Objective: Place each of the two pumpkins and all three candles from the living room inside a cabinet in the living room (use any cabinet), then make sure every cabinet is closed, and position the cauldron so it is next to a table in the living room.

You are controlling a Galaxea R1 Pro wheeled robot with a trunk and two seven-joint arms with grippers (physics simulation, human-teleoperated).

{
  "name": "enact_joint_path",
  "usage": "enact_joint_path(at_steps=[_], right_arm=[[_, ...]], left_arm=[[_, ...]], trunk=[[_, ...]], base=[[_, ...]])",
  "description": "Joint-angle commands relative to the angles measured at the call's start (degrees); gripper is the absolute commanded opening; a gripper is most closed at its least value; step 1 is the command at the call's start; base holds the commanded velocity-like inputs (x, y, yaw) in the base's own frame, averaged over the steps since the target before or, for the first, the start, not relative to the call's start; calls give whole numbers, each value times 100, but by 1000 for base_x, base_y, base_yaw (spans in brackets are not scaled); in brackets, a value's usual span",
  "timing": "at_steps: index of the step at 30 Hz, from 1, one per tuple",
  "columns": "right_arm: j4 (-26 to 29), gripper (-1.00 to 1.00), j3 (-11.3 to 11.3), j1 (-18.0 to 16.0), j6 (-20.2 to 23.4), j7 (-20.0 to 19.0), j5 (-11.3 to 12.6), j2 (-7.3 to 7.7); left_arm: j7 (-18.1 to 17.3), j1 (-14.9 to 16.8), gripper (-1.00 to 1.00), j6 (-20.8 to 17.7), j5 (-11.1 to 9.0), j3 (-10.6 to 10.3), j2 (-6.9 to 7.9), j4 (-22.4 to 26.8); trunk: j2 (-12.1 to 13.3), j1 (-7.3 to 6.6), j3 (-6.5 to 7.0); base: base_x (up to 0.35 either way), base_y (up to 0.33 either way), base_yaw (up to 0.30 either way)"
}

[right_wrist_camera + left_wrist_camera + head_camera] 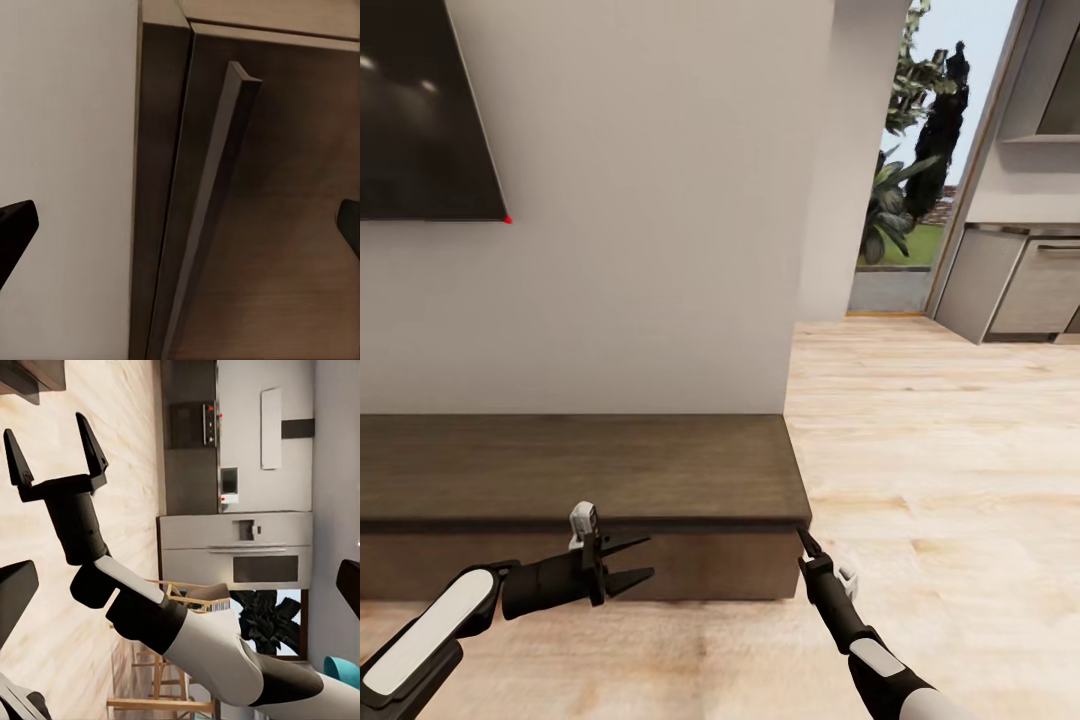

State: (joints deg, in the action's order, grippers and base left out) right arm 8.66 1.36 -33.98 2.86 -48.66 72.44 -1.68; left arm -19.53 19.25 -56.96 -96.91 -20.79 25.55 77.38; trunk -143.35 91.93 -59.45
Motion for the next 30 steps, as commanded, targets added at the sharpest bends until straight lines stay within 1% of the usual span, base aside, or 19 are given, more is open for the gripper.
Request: enact_joint_path(at_steps=[1,10,24,30], right_arm=[[-4,100,13,-3,33,-21,23,0],[-4,100,13,-3,38,-21,33,1],[-52,100,13,-3,39,34,34,1],[-74,100,78,-3,39,86,26,1]], left_arm=[[-51,5,100,0,32,-13,4,-4],[-51,4,100,0,31,-37,3,-4],[-51,2,100,0,31,-39,3,-4],[-51,4,100,0,31,-44,3,-4]], trunk=[[-2,0,-5],[-2,0,-5],[-2,0,-5],[-2,0,-5]], base=[[98,0,0],[29,0,0],[71,0,0],[6,0,0]])
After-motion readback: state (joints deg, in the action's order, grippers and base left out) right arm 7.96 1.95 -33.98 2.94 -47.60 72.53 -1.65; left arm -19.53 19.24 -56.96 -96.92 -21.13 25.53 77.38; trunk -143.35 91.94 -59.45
